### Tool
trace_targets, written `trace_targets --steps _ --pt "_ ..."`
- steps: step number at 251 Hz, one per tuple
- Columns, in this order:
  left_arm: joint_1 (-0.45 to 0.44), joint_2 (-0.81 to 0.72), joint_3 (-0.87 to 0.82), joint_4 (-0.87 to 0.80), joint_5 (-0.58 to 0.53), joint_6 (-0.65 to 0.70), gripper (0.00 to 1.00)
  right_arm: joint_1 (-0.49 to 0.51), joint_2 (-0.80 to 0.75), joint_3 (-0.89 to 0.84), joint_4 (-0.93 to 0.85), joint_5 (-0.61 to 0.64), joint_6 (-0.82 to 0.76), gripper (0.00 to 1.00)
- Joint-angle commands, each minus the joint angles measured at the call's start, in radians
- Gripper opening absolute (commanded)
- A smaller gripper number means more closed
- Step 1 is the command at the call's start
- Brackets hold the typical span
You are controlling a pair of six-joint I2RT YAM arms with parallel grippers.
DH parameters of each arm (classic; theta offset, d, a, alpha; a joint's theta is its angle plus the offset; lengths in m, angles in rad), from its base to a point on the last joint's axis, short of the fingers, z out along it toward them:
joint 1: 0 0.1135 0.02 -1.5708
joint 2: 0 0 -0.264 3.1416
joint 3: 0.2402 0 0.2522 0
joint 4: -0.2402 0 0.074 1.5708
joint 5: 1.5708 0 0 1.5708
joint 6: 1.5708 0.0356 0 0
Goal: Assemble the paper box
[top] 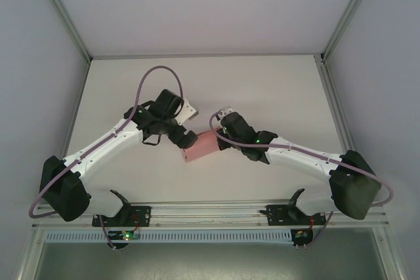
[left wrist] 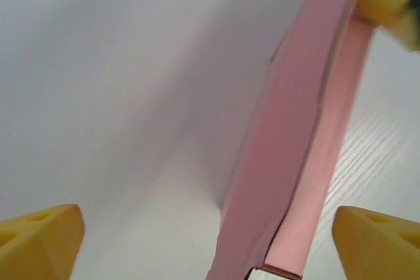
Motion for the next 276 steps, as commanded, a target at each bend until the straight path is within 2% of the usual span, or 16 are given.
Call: trace_targets --steps 1,17,52,124,143,179,204,228,276 --pt "-0.004 -0.017 -0.059 -0.068 -0.06 -0.127 0.85 0.019 0.015 0.018 -0.069 0.039 0.017 0.0" --pt "-0.004 -0.016 -0.076 -0.057 -0.057 -0.154 0.69 0.027 0.016 0.022 -0.077 0.048 0.017 0.0" --pt "-0.009 -0.009 -0.07 -0.06 -0.032 -0.186 0.48 0.04 0.017 0.028 -0.094 0.079 0.019 0.0" --pt "-0.028 0.022 -0.026 -0.093 -0.055 -0.242 0.32 0.07 0.021 0.036 -0.123 0.132 0.027 0.0" --pt "-0.035 0.043 0.005 -0.099 -0.047 -0.292 0.2 0.093 0.028 0.045 -0.137 0.18 0.04 0.0" --pt "-0.042 0.081 0.049 -0.123 -0.059 -0.428 0.16 0.159 0.052 0.05 -0.156 0.298 0.075 0.0" --pt "-0.042 0.112 0.081 -0.212 -0.076 -0.498 0.12 0.217 0.071 0.039 -0.151 0.399 0.107 0.0" --pt "-0.041 0.122 0.107 -0.274 -0.095 -0.547 0.1 0.253 0.1 0.024 -0.122 0.428 0.122 0.0" --pt "-0.035 0.148 0.172 -0.326 -0.011 -0.641 0.1 0.316 0.148 0.025 -0.108 0.472 0.134 0.0"
